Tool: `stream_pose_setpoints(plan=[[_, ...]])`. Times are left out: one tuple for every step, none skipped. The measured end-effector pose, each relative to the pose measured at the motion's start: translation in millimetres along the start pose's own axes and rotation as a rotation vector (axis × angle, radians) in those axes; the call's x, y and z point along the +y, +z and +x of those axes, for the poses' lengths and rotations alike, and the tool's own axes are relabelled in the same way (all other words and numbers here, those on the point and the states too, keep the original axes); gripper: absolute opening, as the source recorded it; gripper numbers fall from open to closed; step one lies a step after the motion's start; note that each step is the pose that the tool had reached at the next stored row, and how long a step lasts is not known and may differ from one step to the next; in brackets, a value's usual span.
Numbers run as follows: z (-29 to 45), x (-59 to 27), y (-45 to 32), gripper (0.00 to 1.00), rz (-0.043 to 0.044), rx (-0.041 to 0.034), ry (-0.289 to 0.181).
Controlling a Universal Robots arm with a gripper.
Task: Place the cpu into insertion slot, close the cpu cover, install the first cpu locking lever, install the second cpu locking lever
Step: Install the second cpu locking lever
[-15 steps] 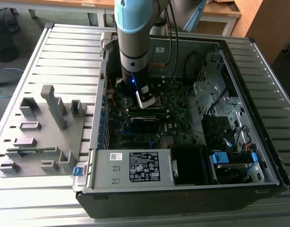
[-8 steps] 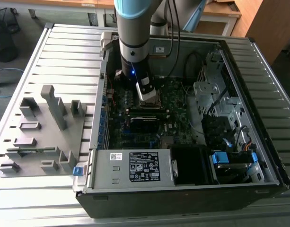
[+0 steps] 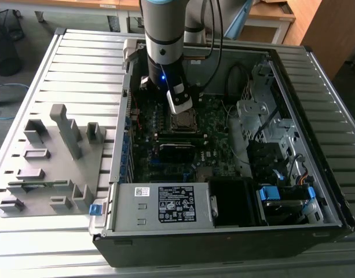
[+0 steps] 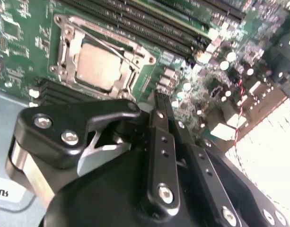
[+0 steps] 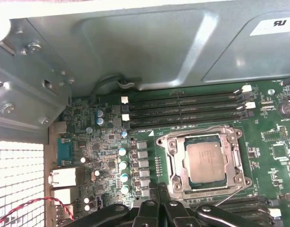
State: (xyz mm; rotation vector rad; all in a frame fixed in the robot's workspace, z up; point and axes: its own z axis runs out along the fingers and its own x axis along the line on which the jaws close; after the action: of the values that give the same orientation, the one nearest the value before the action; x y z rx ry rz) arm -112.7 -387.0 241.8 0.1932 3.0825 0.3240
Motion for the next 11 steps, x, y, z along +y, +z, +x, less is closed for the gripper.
stream_pose_setpoints(plan=[[0.0, 0.0, -0.1, 0.1, 0.0001, 0.0, 0.0], [0.0, 0.0, -0.3, 0.1, 0.0004, 0.0002, 0.0], [0.0, 0.0, -0.4, 0.1, 0.0003, 0.0002, 0.0], [-0.4, 0.1, -0.4, 0.1, 0.0004, 0.0002, 0.0], [-2.1, 0.3, -0.4, 0.1, 0.0007, 0.0006, 0.0], [-3.6, 0.5, -0.3, 0.1, 0.0006, 0.0007, 0.0], [-6.5, 0.8, -0.1, 0.1, 0.0005, 0.0012, 0.0], [-9.7, 1.2, 0.1, 0.1, 0.0006, 0.0018, 0.0], [-12.8, 1.7, 0.2, 0.1, 0.0007, 0.0022, 0.001], [-16.0, 2.2, 0.4, 0.1, 0.0007, 0.0025, 0.001], [-19.3, 2.6, 0.6, 0.1, 0.0008, 0.0029, 0.001]])
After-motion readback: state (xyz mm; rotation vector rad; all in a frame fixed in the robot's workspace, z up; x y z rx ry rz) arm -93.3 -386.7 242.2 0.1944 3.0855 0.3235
